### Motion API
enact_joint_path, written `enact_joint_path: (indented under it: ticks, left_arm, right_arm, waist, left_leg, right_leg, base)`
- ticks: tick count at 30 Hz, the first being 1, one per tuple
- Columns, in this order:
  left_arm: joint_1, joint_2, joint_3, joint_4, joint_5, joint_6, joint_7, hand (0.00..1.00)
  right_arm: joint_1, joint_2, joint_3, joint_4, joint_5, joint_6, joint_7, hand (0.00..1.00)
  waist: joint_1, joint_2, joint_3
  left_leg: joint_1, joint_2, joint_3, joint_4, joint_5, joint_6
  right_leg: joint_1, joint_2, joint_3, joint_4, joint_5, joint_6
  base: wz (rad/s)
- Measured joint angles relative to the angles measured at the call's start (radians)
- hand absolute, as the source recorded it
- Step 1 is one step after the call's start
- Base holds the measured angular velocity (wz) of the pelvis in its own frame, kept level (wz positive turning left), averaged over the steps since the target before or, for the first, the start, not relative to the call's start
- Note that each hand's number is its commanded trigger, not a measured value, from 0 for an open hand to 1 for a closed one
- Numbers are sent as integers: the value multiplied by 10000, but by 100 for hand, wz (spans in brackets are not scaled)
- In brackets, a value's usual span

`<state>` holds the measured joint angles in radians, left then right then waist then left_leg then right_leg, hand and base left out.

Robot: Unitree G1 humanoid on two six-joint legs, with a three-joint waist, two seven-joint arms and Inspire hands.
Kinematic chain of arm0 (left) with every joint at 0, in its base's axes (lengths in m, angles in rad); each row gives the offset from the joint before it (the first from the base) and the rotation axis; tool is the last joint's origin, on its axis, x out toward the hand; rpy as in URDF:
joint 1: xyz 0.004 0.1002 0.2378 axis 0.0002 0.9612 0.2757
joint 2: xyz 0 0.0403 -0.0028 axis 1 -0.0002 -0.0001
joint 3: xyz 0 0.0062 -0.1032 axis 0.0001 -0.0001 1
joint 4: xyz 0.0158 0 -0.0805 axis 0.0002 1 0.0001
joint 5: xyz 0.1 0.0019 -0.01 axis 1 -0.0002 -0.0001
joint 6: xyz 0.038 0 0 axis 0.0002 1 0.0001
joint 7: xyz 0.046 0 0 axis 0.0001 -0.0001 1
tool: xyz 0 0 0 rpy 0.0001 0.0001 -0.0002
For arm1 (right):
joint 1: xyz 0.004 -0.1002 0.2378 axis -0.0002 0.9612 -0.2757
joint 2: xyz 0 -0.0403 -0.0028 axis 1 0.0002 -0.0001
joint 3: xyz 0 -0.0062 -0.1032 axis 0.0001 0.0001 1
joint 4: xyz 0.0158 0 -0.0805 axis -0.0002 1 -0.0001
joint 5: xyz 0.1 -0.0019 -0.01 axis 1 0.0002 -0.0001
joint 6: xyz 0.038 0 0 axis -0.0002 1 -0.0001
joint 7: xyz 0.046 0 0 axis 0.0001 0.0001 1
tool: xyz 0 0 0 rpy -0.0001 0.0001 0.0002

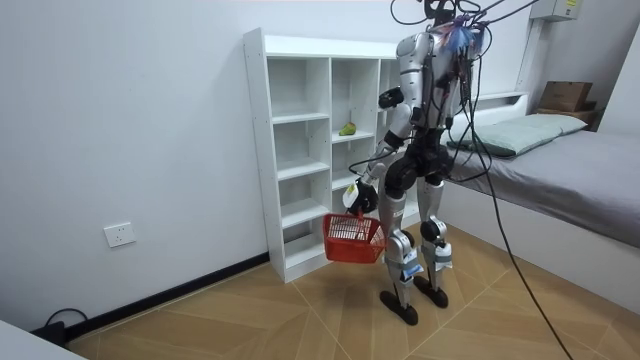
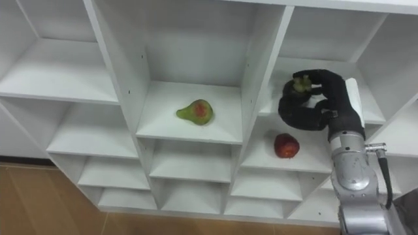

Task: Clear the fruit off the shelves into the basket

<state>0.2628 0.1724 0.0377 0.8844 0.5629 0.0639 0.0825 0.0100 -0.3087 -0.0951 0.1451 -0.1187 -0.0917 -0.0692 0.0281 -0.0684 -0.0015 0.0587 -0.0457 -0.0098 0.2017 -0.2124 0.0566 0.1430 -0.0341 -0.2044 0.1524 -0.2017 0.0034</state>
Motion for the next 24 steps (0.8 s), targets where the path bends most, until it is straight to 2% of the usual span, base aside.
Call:
enact_joint_path:
  ticks: [5, 7, 11, 14, 17, 21, 24]
  left_arm:
    - [-46, 0, -3, -45, 3, -160, 7, 100]
    - [-49, -1, -1, -170, 5, -278, 7, 100]
    - [-117, 2, -28, -236, -18, -287, 7, 100]
    - [-115, 7, -39, -265, -41, -286, 7, 100]
    - [-102, 26, -61, -408, -155, -285, 7, 100]
    - [-247, 33, -110, -542, -457, -311, 48, 100]
    - [-447, 48, -343, -354, -811, -355, 410, 100]
  right_arm:
    - [451, 15, 0, -607, 44, 2, 332, 100]
    - [853, 14, 10, -1334, -48, 71, 644, 100]
    - [1145, 15, 236, -2152, -148, 71, 1153, 100]
    - [1320, 40, 344, -2611, -323, 293, 1378, 100]
    - [1599, 45, 440, -3008, -238, 303, 1743, 100]
    - [1702, 243, 753, -3239, -264, 616, 2326, 100]
    - [1712, 308, 1451, -3230, -282, 732, 2803, 100]
  waist:
    - [-37, -39, -20]
    - [-26, -50, -25]
    - [-114, -79, -16]
    - [-204, -102, -27]
    - [-234, -48, -7]
    - [-221, 58, -19]
    - [-156, 90, -13]
  left_leg:
    - [13, 7, 44, -53, 0, 1]
    - [7, 6, 60, -53, 0, 1]
    - [-4, 7, 84, -47, 0, 1]
    - [-100, 13, 110, -35, 0, 2]
    - [-149, 34, 216, -37, -1, 3]
    - [-164, 96, 401, -88, -1, 2]
    - [-163, 150, 586, -122, 0, -2]
  right_leg:
    - [-36, -4, -3, 0, 0, 0]
    - [-49, -6, 34, 3, 0, 0]
    - [-70, -7, 100, 16, 0, 0]
    - [-181, -6, 104, 37, 1, 1]
    - [-261, -2, 135, 38, 1, 1]
    - [-431, 16, 119, 196, 1, 0]
    - [-522, 40, 144, 197, 33, -41]
  base:
    - [-3]
    - [0]
    - [0]
    - [-2]
    - [-8]
    - [-15]
    - [-17]
